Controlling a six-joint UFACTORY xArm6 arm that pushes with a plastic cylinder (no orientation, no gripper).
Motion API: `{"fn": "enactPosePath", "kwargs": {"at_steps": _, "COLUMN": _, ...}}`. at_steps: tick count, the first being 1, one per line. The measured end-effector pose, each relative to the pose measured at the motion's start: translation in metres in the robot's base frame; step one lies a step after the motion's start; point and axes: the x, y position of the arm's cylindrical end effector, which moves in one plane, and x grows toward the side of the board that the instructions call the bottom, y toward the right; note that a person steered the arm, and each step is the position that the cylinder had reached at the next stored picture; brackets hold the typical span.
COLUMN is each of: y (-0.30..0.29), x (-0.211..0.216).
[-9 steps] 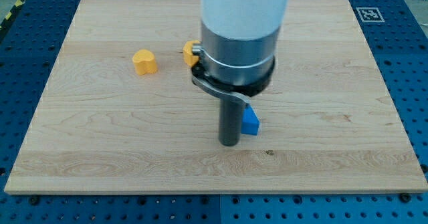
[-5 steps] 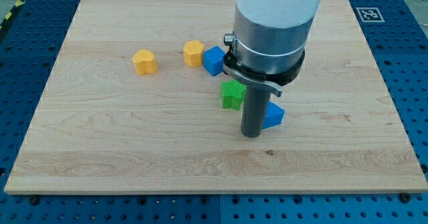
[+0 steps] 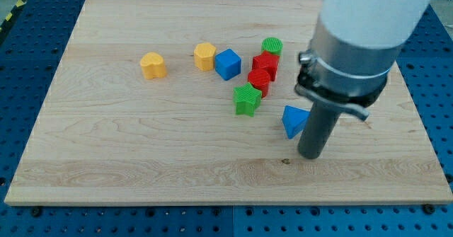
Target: Push the blue triangle diagonally upwards
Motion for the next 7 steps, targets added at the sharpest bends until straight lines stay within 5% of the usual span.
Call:
{"fn": "enactPosePath", "kwargs": {"at_steps": 1, "y": 0.0, "x": -0.018}}
{"fn": "enactPosePath", "kwargs": {"at_steps": 2, "y": -0.013, "x": 0.02}}
{"fn": "enactPosePath", "kwargs": {"at_steps": 6, "y": -0.015, "x": -0.023}}
{"fn": "enactPosePath", "kwargs": {"at_steps": 7, "y": -0.03, "x": 0.001}}
